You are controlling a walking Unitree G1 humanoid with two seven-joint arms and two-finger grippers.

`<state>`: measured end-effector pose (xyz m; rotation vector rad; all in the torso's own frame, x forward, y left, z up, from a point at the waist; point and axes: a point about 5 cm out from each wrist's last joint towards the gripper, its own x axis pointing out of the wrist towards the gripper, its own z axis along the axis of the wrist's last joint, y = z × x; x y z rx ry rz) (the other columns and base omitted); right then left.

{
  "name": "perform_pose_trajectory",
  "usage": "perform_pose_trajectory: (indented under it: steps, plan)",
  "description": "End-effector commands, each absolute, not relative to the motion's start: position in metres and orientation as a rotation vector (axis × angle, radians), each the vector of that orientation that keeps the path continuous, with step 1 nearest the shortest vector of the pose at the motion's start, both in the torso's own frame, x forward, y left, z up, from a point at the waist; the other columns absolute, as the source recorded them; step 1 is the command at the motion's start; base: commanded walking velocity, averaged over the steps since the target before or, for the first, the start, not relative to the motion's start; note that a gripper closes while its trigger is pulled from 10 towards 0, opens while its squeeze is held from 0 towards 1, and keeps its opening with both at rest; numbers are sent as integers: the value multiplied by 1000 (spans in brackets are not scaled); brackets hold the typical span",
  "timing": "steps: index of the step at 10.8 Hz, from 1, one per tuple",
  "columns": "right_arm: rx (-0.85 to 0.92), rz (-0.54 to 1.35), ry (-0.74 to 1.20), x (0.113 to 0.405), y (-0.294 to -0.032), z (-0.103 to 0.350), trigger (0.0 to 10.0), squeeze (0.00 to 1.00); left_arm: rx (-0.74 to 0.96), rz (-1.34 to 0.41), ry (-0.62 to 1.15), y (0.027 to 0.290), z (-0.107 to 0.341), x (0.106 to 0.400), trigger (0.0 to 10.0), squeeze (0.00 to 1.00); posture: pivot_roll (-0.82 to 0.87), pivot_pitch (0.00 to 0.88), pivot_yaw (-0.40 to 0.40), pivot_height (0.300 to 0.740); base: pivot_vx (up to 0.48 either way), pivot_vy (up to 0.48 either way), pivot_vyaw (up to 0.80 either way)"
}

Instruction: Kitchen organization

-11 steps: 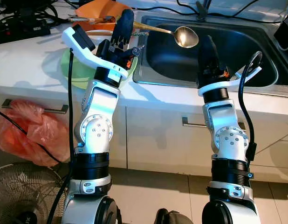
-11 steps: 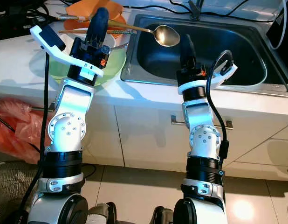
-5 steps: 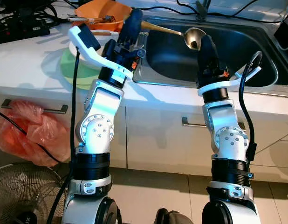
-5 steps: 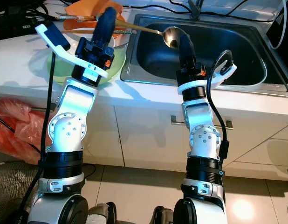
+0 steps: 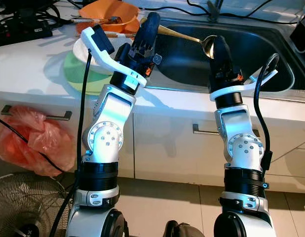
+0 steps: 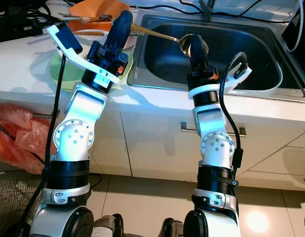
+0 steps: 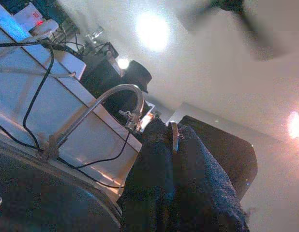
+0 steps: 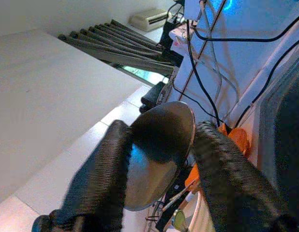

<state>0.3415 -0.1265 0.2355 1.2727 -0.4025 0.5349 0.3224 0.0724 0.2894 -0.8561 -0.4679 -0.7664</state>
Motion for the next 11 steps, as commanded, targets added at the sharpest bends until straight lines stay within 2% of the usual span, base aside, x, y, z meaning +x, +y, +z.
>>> perform_pose_trajectory:
  steps: [1, 5, 9, 10, 11]
  plan:
    - [1296, 573, -435, 338, -122, 244, 0, 0, -864, -817, -481, 63, 295, 316, 10000, 0, 116, 140, -55, 740, 0, 0, 0]
    - [1309, 580, -448, 337, -123, 245, 0, 0, -863, -810, -467, 63, 293, 317, 10000, 0, 113, 148, -53, 740, 0, 0, 0]
    - [1345, 577, -470, 337, -127, 247, 0, 0, -637, -734, -367, 55, 271, 328, 10000, 0, 114, 152, -48, 740, 0, 0, 0]
    - [1359, 578, -475, 337, -128, 248, 0, 0, -645, -725, -357, 54, 270, 329, 10000, 1000, 112, 151, -47, 740, 0, 0, 0]
    - [1367, 577, -480, 336, -129, 250, 0, 0, -622, -715, -342, 54, 266, 330, 10000, 1000, 113, 152, -47, 740, 0, 0, 0]
